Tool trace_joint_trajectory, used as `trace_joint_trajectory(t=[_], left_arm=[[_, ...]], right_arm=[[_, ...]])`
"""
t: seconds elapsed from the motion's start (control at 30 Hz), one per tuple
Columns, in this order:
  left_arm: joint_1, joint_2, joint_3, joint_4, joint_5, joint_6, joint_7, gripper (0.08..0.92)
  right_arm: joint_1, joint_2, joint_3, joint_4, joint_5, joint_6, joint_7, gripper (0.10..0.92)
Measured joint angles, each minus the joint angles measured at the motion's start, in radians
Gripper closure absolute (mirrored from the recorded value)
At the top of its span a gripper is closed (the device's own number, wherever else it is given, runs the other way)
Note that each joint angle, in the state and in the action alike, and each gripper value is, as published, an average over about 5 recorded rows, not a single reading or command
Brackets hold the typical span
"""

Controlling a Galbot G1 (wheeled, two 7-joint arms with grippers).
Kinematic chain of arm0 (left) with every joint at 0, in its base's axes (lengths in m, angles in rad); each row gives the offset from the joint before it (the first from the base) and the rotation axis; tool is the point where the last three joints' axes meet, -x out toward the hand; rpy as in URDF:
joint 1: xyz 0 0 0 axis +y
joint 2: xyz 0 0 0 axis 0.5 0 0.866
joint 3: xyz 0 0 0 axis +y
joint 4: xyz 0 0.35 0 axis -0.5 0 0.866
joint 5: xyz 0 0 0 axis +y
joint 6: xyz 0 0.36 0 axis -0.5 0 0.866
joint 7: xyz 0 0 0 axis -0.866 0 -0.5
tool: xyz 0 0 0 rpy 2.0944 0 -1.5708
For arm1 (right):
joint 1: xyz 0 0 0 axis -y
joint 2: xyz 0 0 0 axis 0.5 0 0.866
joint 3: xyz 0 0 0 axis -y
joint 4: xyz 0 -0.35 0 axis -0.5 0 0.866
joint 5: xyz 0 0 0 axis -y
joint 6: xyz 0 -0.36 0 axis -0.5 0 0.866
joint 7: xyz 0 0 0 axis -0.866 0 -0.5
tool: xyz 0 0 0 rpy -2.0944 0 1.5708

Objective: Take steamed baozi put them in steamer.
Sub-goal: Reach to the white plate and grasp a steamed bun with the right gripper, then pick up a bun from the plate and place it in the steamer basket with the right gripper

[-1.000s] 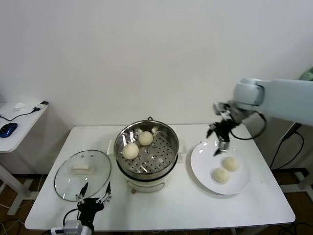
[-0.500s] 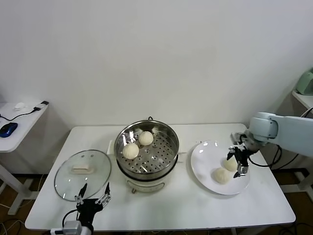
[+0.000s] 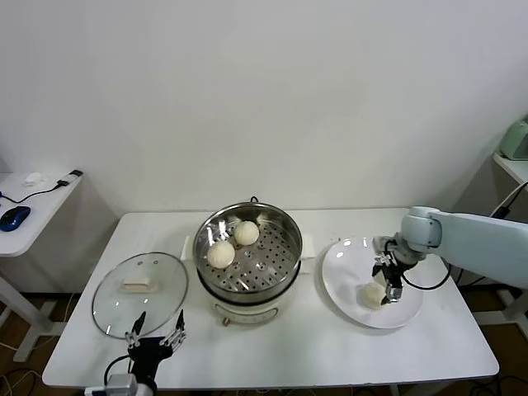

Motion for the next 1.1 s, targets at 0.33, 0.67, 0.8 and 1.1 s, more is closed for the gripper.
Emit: trace_joint_trajectory(t=[0.33, 0.67, 0.8, 1.1], left_arm=[[0.0, 0.0, 0.003, 0.006, -0.001, -0.002, 0.0, 0.177], [0.0, -0.001, 0.013, 0.008, -0.001, -0.003, -0.003, 0.177], [0.001, -0.001, 0.016, 0.006, -0.001, 0.0, -0.004, 0.177], [0.003, 0.005, 0.021, -0.007, 0.005, 0.004, -0.005, 0.177]], right_arm=[[-0.041, 0.01, 0.03, -0.02, -0.032, -0.006, 0.007, 0.292], [-0.041, 0.01, 0.035, -0.012, -0.05, -0.001, 0.0, 0.408], [-0.016, 0.008, 0.03, 0.0, -0.058, 0.012, -0.017, 0.419], [0.201, 0.062, -0.033, 0.007, -0.031, 0.099, -0.1, 0.423]])
